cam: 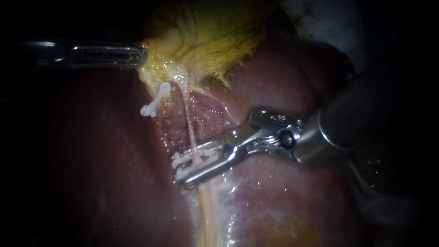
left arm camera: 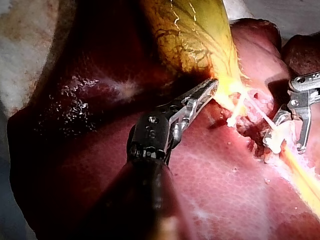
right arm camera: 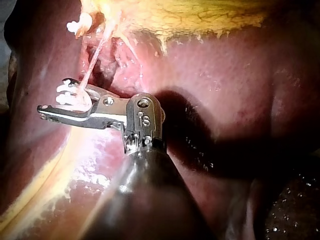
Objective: Clipping second clip right tube
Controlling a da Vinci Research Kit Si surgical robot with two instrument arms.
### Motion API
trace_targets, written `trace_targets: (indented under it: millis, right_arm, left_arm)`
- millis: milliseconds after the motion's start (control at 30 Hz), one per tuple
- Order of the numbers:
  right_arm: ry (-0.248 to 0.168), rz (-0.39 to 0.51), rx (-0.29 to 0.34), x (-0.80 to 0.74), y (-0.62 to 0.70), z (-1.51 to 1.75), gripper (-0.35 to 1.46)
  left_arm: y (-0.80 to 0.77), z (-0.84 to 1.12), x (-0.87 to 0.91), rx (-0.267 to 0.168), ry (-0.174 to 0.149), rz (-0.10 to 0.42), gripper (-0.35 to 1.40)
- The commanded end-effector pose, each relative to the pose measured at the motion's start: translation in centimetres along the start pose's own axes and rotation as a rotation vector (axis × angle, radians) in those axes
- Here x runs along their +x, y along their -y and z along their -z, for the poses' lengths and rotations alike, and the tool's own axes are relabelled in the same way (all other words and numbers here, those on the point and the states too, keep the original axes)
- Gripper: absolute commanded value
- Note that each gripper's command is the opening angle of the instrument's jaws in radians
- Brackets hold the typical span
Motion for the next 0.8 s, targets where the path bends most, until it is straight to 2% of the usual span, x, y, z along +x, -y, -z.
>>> trace_targets:
  millis: [33, 133, 433, 567, 633, 667, 800]
  right_arm:
    - [-0.005, -0.001, -0.005, 0.01, 0.00, -0.02, 0.48]
    - [-0.021, -0.004, -0.018, 0.07, 0.01, -0.05, 0.43]
    - [-0.061, -0.016, -0.058, 0.31, 0.03, -0.01, 0.08]
    - [-0.063, -0.034, -0.064, 0.33, 0.02, 0.01, -0.05]
    - [-0.063, -0.070, -0.071, 0.32, 0.00, 0.02, -0.30]
    - [-0.062, -0.099, -0.077, 0.32, -0.01, 0.02, -0.35]
    - [-0.051, -0.128, -0.075, 0.31, -0.03, 0.05, -0.35]
  left_arm:
    - [0.00, 0.00, 0.00, 0.000, 0.000, 0.000, -0.35]
    - [0.00, 0.00, 0.00, 0.000, 0.000, 0.000, -0.35]
    - [0.00, 0.00, 0.00, 0.000, 0.000, 0.000, -0.35]
    - [0.00, 0.00, 0.00, 0.000, 0.000, 0.000, -0.35]
    - [0.00, 0.00, 0.00, 0.000, 0.000, 0.000, -0.35]
    - [0.00, 0.00, 0.00, 0.000, 0.000, 0.000, -0.35]
    - [-0.01, 0.00, 0.00, 0.000, 0.000, 0.000, -0.35]
